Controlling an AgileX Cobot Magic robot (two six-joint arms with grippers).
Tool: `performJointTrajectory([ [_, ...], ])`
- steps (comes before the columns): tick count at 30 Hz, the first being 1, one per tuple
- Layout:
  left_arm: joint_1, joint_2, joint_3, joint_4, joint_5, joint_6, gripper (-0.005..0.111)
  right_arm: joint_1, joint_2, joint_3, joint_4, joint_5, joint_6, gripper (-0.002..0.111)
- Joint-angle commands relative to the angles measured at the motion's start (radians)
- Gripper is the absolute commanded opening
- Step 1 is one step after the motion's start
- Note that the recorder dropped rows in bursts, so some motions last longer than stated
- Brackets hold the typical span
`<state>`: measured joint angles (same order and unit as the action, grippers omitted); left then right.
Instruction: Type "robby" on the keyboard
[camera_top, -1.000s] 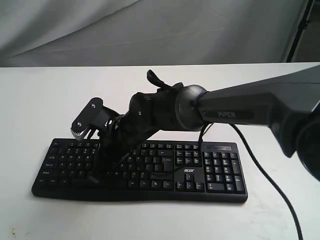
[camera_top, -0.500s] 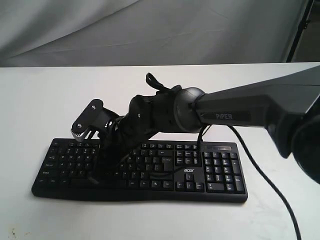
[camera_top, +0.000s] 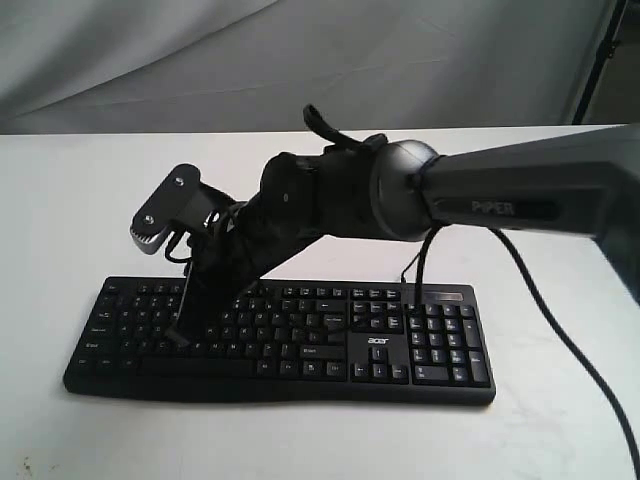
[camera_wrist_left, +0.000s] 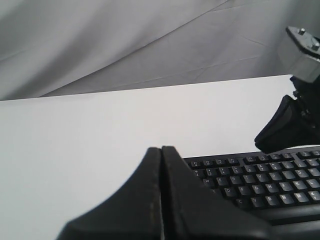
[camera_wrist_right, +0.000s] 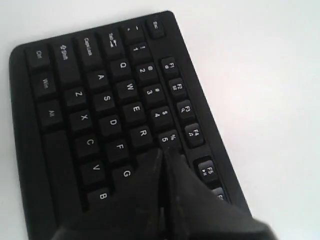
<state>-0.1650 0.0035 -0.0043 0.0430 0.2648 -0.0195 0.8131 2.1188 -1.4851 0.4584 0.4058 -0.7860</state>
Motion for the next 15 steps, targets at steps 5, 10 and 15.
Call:
performJointTrajectory([
  [5, -0.006, -0.003, 0.004, 0.005, -0.005, -0.003, 0.0, 0.006, -0.259, 0.223, -0.014, -0.15, -0.007, 0.0],
  [10, -0.006, -0.003, 0.004, 0.005, -0.005, -0.003, 0.0, 0.006, -0.467, 0.408, -0.001, -0.267, 0.006, 0.0],
  [15, -0.006, -0.003, 0.004, 0.005, -0.005, -0.003, 0.0, 0.014, -0.666, 0.586, 0.044, -0.354, 0.013, 0.0],
])
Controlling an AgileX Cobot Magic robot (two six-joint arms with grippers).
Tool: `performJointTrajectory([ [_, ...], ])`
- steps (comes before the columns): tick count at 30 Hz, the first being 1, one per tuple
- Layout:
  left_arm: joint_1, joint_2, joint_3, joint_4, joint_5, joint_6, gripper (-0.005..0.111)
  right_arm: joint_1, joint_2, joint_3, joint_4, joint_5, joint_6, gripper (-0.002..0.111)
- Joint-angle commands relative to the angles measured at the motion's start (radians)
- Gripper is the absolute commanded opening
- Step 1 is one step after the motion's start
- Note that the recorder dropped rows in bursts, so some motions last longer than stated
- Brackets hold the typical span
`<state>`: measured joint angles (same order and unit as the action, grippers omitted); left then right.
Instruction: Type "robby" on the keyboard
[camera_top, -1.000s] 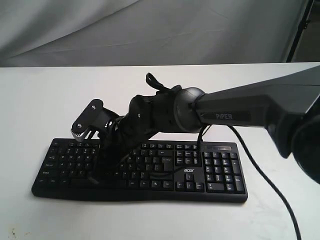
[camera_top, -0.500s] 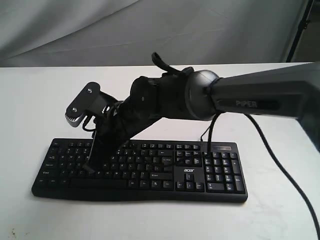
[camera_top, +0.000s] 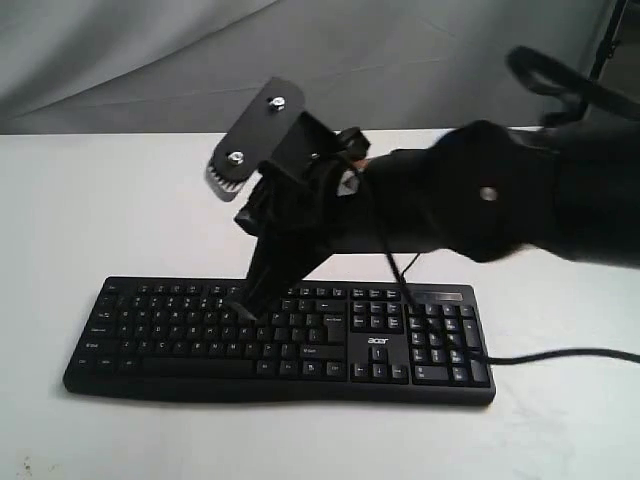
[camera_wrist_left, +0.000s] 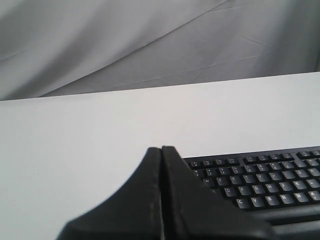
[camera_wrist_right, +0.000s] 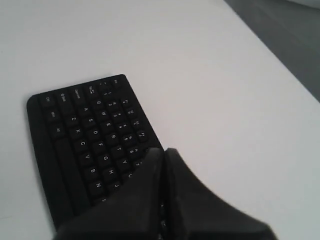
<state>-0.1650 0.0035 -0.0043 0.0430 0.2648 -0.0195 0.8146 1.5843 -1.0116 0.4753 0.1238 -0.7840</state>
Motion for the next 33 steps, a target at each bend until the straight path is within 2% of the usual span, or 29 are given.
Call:
performJointTrajectory([
  [1, -0.006, -0.003, 0.004, 0.005, -0.005, -0.003, 0.0, 0.02, -0.176, 0.151, 0.027, -0.098, 0.011, 0.0],
  [7, -0.006, -0.003, 0.004, 0.005, -0.005, -0.003, 0.0, 0.094, -0.449, 0.322, 0.027, -0.241, 0.007, 0.0],
  [12, -0.006, -0.003, 0.004, 0.005, -0.005, -0.003, 0.0, 0.132, -0.661, 0.399, 0.027, -0.253, 0.007, 0.0],
  [16, -0.006, -0.003, 0.004, 0.005, -0.005, -0.003, 0.0, 0.132, -0.804, 0.436, 0.131, -0.249, 0.007, 0.0],
  [20, -0.006, -0.003, 0.004, 0.005, -0.005, -0.003, 0.0, 0.132, -0.898, 0.445, 0.203, -0.248, 0.007, 0.0],
  [26, -0.006, -0.003, 0.004, 0.005, -0.005, -0.003, 0.0, 0.132, -0.99, 0.445, 0.209, -0.252, 0.007, 0.0],
  [30, -0.006, -0.003, 0.004, 0.005, -0.005, -0.003, 0.0, 0.132, -1.044, 0.445, 0.24, -0.352, 0.016, 0.0],
  [33, -0.006, -0.003, 0.004, 0.005, -0.005, -0.003, 0.0, 0.132, -1.091, 0.445, 0.277, -0.347, 0.016, 0.0],
])
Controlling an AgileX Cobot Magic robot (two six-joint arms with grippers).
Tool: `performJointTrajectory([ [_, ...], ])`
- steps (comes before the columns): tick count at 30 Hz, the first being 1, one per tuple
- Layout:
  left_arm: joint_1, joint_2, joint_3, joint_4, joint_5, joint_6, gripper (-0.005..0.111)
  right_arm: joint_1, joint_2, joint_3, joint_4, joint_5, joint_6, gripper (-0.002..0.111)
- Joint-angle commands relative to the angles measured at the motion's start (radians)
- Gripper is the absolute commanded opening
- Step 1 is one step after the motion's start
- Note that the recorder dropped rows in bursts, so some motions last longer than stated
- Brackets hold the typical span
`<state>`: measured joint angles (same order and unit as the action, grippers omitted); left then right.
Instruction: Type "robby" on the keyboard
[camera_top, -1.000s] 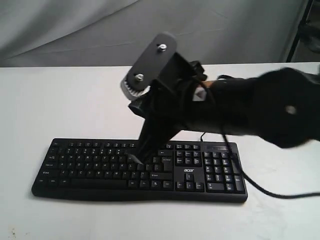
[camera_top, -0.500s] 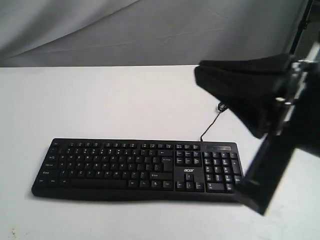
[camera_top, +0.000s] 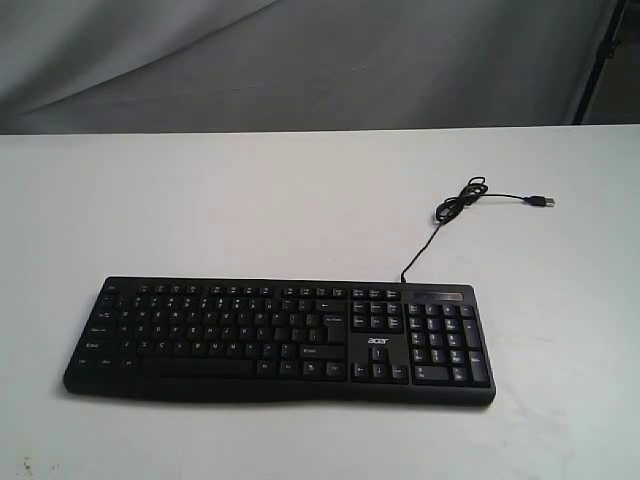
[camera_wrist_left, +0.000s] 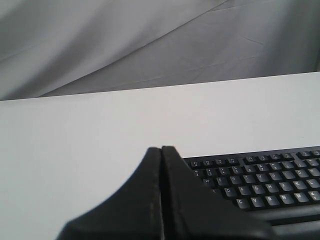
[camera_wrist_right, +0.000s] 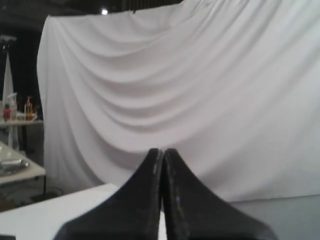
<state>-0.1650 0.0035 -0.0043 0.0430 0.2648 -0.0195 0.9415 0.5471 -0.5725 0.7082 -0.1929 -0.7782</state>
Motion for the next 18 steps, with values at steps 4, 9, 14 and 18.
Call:
performJointTrajectory([
  [4, -0.006, -0.003, 0.004, 0.005, -0.005, -0.003, 0.0, 0.005, -0.11, 0.006, 0.042, -0.023, -0.012, 0.0],
  [9, -0.006, -0.003, 0.004, 0.005, -0.005, -0.003, 0.0, -0.134, -0.198, 0.078, 0.102, -0.029, -0.022, 0.0],
  [14, -0.006, -0.003, 0.004, 0.005, -0.005, -0.003, 0.0, -0.407, -0.267, 0.243, 0.236, -0.034, -0.022, 0.0],
  [18, -0.006, -0.003, 0.004, 0.005, -0.005, -0.003, 0.0, -0.554, -0.329, 0.386, 0.245, -0.034, -0.022, 0.0],
])
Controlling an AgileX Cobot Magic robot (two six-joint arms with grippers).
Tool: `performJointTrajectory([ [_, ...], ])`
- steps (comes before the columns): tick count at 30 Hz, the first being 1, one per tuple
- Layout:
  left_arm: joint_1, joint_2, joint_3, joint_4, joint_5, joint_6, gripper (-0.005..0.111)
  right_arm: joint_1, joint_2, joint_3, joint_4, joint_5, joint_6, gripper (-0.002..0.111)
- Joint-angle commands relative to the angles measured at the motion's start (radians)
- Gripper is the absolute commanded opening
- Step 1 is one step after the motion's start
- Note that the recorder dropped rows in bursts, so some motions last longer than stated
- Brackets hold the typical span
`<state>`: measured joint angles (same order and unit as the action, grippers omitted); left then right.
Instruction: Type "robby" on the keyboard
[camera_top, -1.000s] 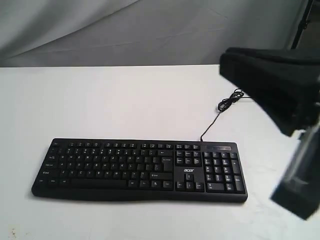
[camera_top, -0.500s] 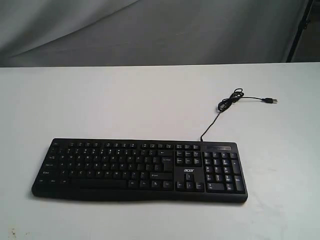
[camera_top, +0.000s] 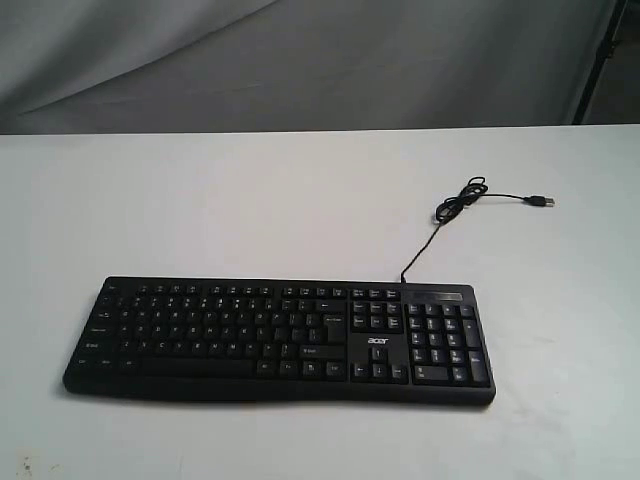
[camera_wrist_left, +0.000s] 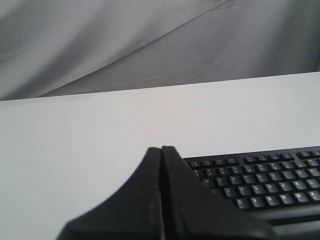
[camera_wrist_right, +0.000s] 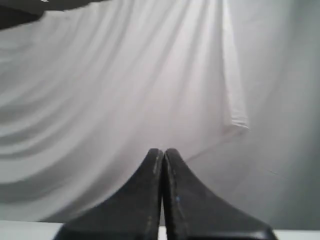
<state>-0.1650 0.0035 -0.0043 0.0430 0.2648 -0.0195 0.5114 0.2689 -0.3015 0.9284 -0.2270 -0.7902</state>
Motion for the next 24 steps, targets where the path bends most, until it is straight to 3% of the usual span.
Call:
performJointTrajectory([
  [1, -0.006, -0.003, 0.004, 0.005, -0.005, -0.003, 0.0, -0.16, -0.066, 0.154, 0.021, 0.0, -0.01, 0.0],
  [6, -0.006, -0.003, 0.004, 0.005, -0.005, -0.003, 0.0, -0.299, -0.144, 0.3, 0.013, -0.005, -0.01, 0.0],
  [11, -0.006, -0.003, 0.004, 0.005, -0.005, -0.003, 0.0, -0.439, -0.223, 0.301, 0.017, 0.078, 0.053, 0.0],
  [19, -0.006, -0.003, 0.004, 0.005, -0.005, -0.003, 0.0, -0.485, -0.269, 0.301, 0.029, 0.055, 0.758, 0.0],
  [22, -0.006, -0.003, 0.004, 0.005, -0.005, -0.003, 0.0, -0.485, -0.269, 0.301, 0.029, 0.044, 0.9, 0.0],
  [24, -0.006, -0.003, 0.004, 0.005, -0.005, -0.003, 0.0, -0.485, -0.269, 0.301, 0.005, 0.046, 0.886, 0.0],
])
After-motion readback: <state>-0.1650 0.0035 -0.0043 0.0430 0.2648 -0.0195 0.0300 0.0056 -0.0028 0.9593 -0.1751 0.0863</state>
